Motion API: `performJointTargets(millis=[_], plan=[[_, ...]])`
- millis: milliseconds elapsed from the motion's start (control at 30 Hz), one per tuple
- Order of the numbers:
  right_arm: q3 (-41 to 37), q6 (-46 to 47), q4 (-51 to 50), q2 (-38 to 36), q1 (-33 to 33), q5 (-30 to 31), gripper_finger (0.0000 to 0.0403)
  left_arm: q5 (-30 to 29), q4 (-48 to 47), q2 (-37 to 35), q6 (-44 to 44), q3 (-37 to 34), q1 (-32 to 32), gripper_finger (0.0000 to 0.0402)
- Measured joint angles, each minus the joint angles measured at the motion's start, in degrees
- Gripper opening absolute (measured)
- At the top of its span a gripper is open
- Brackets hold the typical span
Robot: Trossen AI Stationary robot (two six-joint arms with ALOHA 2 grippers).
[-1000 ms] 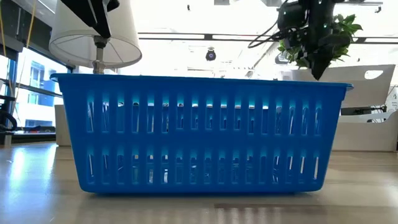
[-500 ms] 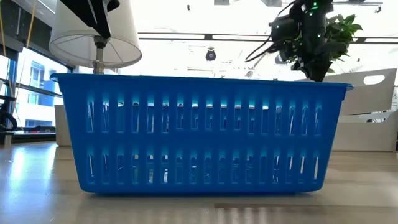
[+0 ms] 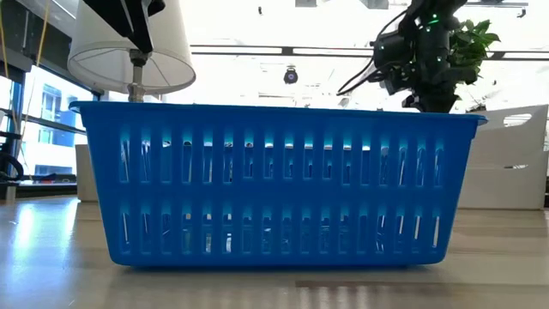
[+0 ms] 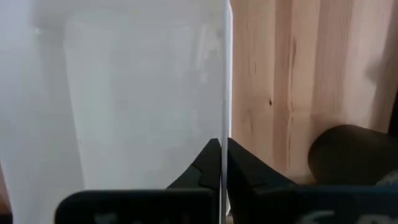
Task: Stack baskets by color
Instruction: Stack the right white bin on top of the top white bin, then stack the bottom gray bin on top of the top gray bins
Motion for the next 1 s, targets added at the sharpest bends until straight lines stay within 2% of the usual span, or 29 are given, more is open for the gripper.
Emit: performJointTargets(millis=[300,600,700,1000], plan=[[-0.7,2.6,1.1,0.0,0.0,1.1,0.0008,0.0,0.0,0.0,0.0,0.0,0.0,0.0195],[-0.1,5.2,-0.2,0.0,0.0,1.9,0.0096,0.0,0.0,0.0,0.0,0.0,0.0,0.0195],[1.5,7.4,-2.4,0.0,0.0,3.5,0.0114,0.0,0.0,0.0,0.0,0.0,0.0,0.0195],[6.3,15.7,-7.4,-3.8,2.7,-0.7,0.0117,-1.5,-2.6,0.0,-0.1,0.0,0.0,0.0195]])
